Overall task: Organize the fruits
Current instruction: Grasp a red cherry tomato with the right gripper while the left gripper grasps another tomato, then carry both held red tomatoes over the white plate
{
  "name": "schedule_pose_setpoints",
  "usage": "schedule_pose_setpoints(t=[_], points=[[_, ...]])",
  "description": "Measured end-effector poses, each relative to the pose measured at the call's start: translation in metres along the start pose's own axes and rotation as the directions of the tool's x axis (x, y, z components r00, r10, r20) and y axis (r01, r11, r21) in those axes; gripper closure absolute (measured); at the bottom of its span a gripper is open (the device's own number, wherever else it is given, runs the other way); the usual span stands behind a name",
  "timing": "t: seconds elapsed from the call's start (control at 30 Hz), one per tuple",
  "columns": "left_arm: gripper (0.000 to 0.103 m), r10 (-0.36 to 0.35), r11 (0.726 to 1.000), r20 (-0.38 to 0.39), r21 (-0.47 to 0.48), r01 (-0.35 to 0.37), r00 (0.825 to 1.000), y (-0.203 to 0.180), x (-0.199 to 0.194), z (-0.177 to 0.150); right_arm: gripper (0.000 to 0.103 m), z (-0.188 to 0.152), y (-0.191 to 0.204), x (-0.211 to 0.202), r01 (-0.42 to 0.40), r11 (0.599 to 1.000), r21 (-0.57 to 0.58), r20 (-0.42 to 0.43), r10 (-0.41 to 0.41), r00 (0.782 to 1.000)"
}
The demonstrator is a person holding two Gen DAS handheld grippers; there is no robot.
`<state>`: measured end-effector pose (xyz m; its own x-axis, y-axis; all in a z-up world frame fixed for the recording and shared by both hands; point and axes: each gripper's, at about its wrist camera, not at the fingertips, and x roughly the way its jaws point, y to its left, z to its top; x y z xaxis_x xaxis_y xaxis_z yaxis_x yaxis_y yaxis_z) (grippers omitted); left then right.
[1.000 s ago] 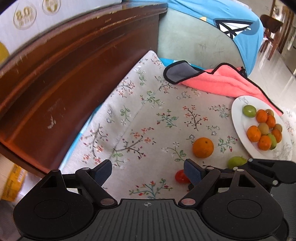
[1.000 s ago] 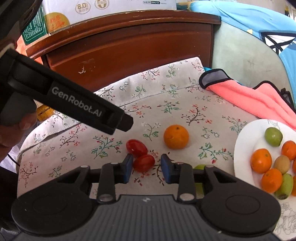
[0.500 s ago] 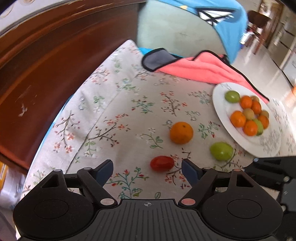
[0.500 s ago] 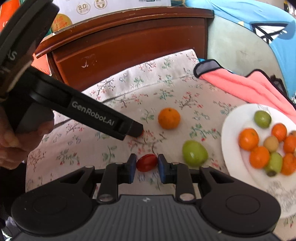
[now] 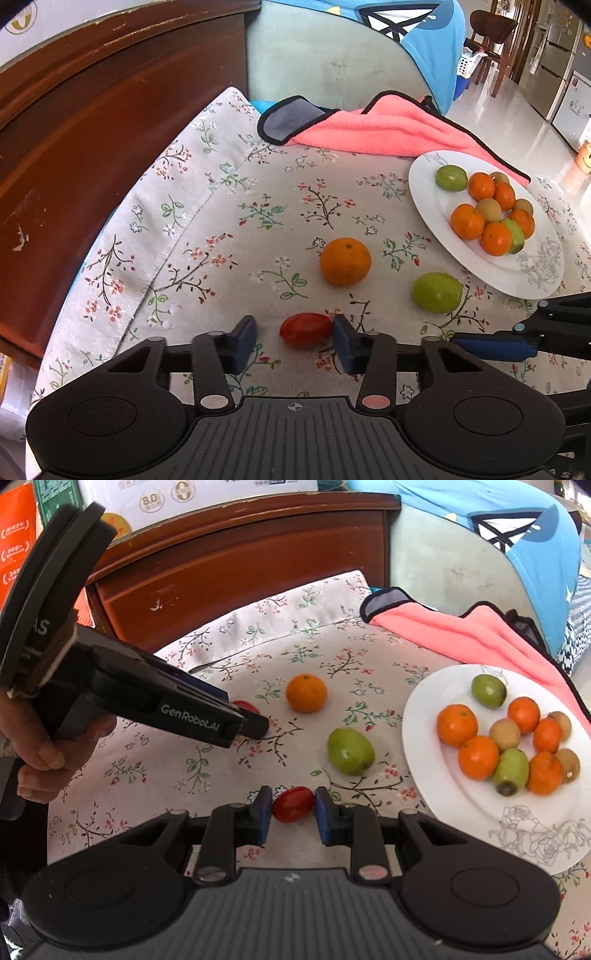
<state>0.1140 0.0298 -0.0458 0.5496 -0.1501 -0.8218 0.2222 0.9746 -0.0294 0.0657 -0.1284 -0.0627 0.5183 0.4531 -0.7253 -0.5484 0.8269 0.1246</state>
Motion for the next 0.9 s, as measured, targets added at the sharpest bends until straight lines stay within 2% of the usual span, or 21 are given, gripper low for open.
schedule_pose_setpoints(t=[0.1,0.33,0.6,0.9], points=[[0.077,0.001,1.000,0.012,-0.005,-0.001,1.000,0.000,-0.001,0.000,0.078,0.000,-0.002,-0.002,-0.001,1.000,0.017,0.005,0.001,1.000],[0.077,-0.011,1.000,0.026,-0.013,0.011,1.000,-0.002,-0.006,0.003,0.078,0.004,-0.010,-0.011,-0.007,0.998,0.068,0.025,0.005,1.000],[0.077,-0.009,1.000,0.081,-0.008,0.010,0.997,-0.007,-0.022,0.010,0.078,0.012,-0.020,-0.026,0.000,0.996,0.094,0.062,-0.006,0.998],[0.077,-0.061,0.998,0.150,-0.012,0.064,0.987,-0.030,-0.039,0.034,0.078,0.025,-0.049,-0.060,0.056,0.981,0.187,0.138,-0.083,0.987]])
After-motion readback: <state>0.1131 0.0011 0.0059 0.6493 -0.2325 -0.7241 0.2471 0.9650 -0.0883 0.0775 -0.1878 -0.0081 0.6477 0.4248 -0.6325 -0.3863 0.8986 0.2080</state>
